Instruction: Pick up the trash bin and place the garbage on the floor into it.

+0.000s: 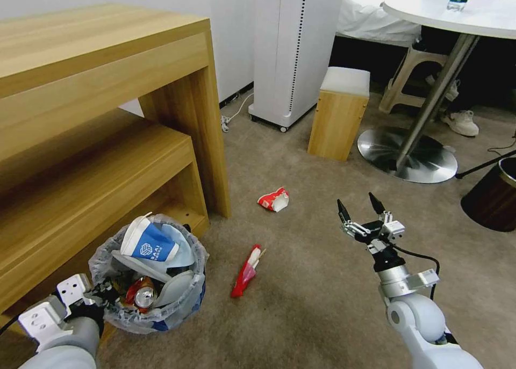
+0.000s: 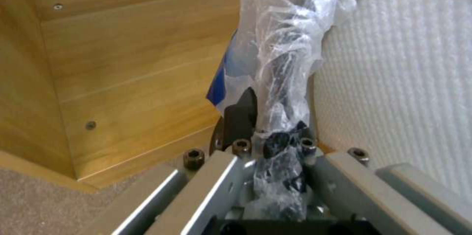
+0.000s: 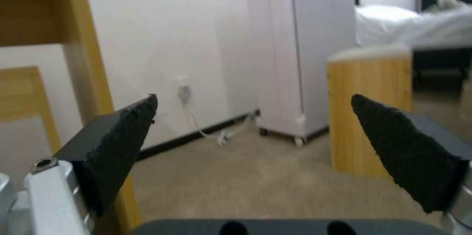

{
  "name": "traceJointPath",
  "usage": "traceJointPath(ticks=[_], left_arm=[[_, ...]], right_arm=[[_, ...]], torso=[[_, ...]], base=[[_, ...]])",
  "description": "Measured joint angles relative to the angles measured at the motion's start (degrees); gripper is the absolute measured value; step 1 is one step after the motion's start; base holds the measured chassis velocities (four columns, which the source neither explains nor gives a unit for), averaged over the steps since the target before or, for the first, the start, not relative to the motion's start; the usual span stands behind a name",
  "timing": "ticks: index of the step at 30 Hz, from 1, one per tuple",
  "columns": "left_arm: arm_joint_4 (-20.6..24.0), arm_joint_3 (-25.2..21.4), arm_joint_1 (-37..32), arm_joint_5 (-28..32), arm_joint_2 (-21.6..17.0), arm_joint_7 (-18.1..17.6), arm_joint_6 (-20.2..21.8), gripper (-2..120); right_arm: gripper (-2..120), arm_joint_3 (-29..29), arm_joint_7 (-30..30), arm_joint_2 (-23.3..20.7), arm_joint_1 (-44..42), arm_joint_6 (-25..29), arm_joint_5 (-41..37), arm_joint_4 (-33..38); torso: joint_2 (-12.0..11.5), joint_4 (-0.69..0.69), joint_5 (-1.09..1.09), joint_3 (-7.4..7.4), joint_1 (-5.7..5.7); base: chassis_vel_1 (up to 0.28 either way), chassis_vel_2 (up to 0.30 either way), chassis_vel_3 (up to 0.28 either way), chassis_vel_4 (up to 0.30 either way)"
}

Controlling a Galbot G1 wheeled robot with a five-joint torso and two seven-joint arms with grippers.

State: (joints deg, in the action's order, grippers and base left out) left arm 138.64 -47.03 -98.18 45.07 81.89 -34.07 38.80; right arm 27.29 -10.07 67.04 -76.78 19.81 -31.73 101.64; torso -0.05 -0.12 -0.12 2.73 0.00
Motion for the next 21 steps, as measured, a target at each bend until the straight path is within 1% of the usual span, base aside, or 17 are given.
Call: traceJointPath(ticks=[3, 4, 5, 7, 8, 11, 12, 15, 16, 18, 21], left_arm=[[-0.28, 0.04, 0.12, 0.15, -0.29, 0.00, 0.00, 1], [-0.28, 0.04, 0.12, 0.15, -0.29, 0.00, 0.00, 1], [-0.38, 0.07, 0.20, 0.25, -0.41, 0.00, 0.00, 1], [-0.52, 0.23, 0.31, 0.48, -0.69, 0.05, 0.00, 1], [-0.52, 0.23, 0.31, 0.48, -0.69, 0.05, 0.00, 1], [-0.55, 0.88, 0.31, 0.63, -1.02, 0.06, -0.01, 1], [-0.55, 0.88, 0.31, 0.63, -1.02, 0.06, -0.01, 1], [-0.12, 2.65, -0.52, -0.07, -1.11, -0.14, 0.01, 1], [-0.12, 2.65, -0.52, -0.07, -1.11, -0.14, 0.01, 1], [-0.01, 3.91, -0.98, -1.02, -1.11, -0.19, 0.04, 1], [0.13, 4.74, -1.21, -1.67, -0.96, -0.26, 0.09, 1]], right_arm=[[100, -1.73, 5.06, 0.83, -0.30, -4.21, -0.20, 0.01], [100, -1.73, 5.06, 0.83, -0.30, -4.21, -0.20, 0.01], [100, -2.12, 6.58, 1.01, -0.38, -5.55, -0.22, 0.04], [100, -2.82, 10.76, 1.68, -0.37, -9.46, -0.33, 0.24], [100, -2.82, 10.76, 1.68, -0.37, -9.46, -0.33, 0.24], [100, -4.48, 18.69, 3.60, 1.12, -17.92, -2.80, -0.09], [100, -4.48, 18.69, 3.60, 1.12, -17.92, -2.80, -0.09], [100, -6.93, 25.29, 6.42, 4.62, -25.47, -7.75, -2.83], [100, -6.93, 25.29, 6.42, 4.62, -25.47, -7.75, -2.83], [100, -8.37, 27.22, 8.09, 6.96, -27.88, -9.80, -5.04], [100, -9.71, 27.71, 9.45, 9.25, -29.06, -11.82, -6.97]], torso=[[0.00, 0.00, 0.00, 0.00, 0.00], [0.00, 0.00, 0.00, 0.00, 0.00], [0.00, 0.00, 0.00, -0.01, 0.00], [0.00, -0.01, -0.01, 0.00, 0.00], [0.00, -0.01, -0.01, 0.00, 0.00], [0.00, -0.01, 0.00, 0.01, 0.00], [0.00, -0.01, 0.00, 0.01, 0.00], [0.00, 0.00, 0.01, 0.01, 0.00], [0.00, 0.00, 0.01, 0.01, 0.00], [0.00, 0.00, 0.01, 0.01, 0.00], [0.00, 0.00, 0.00, 0.01, 0.00]], base=[[0.038, -0.048, -0.062, 0.061], [0.016, -0.042, -0.037, 0.068], [0.000, 0.000, 0.000, 0.000], [0.000, 0.000, 0.000, 0.000], [0.000, 0.000, 0.000, 0.000], [0.000, 0.000, 0.000, 0.000], [0.000, 0.000, 0.000, 0.000], [0.000, 0.000, 0.000, 0.000], [0.000, 0.000, 0.000, 0.000], [0.000, 0.000, 0.000, 0.000], [0.000, 0.000, 0.000, 0.000]])
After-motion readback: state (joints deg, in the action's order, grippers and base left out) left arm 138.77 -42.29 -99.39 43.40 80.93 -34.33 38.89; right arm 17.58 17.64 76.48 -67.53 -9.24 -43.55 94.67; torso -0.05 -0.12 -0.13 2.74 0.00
